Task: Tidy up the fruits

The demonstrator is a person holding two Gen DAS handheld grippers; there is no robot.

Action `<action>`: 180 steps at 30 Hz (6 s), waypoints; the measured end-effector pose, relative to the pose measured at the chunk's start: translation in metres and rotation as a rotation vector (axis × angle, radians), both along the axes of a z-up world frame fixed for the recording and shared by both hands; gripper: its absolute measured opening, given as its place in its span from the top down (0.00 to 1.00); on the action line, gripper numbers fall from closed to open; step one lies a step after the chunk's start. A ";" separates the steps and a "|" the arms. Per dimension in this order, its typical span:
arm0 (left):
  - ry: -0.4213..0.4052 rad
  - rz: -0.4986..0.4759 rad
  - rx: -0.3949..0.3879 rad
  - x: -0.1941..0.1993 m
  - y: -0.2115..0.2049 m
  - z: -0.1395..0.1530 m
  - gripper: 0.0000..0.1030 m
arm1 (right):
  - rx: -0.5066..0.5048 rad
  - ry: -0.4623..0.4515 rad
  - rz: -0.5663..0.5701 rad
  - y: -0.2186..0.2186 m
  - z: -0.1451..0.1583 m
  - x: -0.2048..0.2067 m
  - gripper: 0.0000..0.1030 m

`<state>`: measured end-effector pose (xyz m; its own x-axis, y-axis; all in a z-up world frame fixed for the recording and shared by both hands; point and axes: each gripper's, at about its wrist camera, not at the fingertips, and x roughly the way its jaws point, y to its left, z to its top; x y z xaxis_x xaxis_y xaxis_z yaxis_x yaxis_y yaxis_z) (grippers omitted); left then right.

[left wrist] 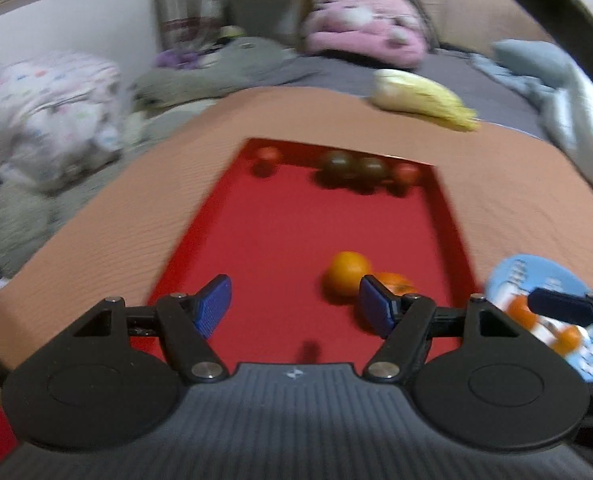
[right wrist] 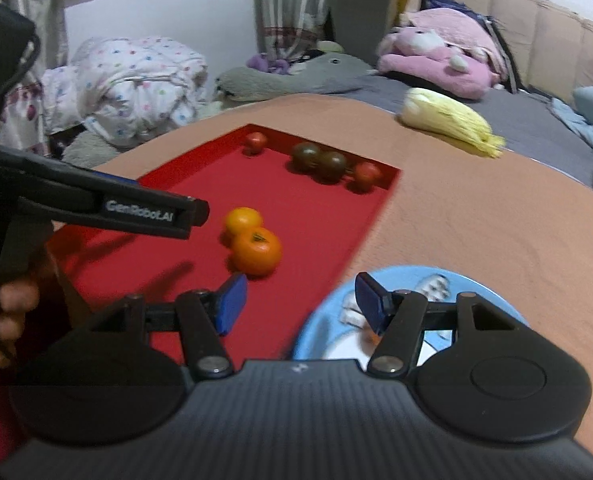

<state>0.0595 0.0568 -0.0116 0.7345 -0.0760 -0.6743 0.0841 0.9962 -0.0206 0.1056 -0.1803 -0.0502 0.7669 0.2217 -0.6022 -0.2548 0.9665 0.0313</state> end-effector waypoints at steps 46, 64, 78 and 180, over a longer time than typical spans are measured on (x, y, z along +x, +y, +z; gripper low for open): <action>0.101 -0.230 -0.063 0.074 -0.073 -0.047 0.31 | 0.051 0.077 0.052 -0.013 0.003 -0.029 0.58; 0.190 -0.343 -0.152 0.113 -0.080 -0.053 0.47 | 0.040 0.079 0.018 -0.028 0.004 -0.033 0.58; 0.176 -0.399 -0.105 0.109 -0.093 -0.056 0.60 | 0.032 0.087 0.021 -0.024 0.003 -0.030 0.58; 0.061 -0.741 0.013 -0.045 -0.150 -0.050 0.57 | 0.051 0.028 -0.308 -0.133 -0.020 -0.072 0.49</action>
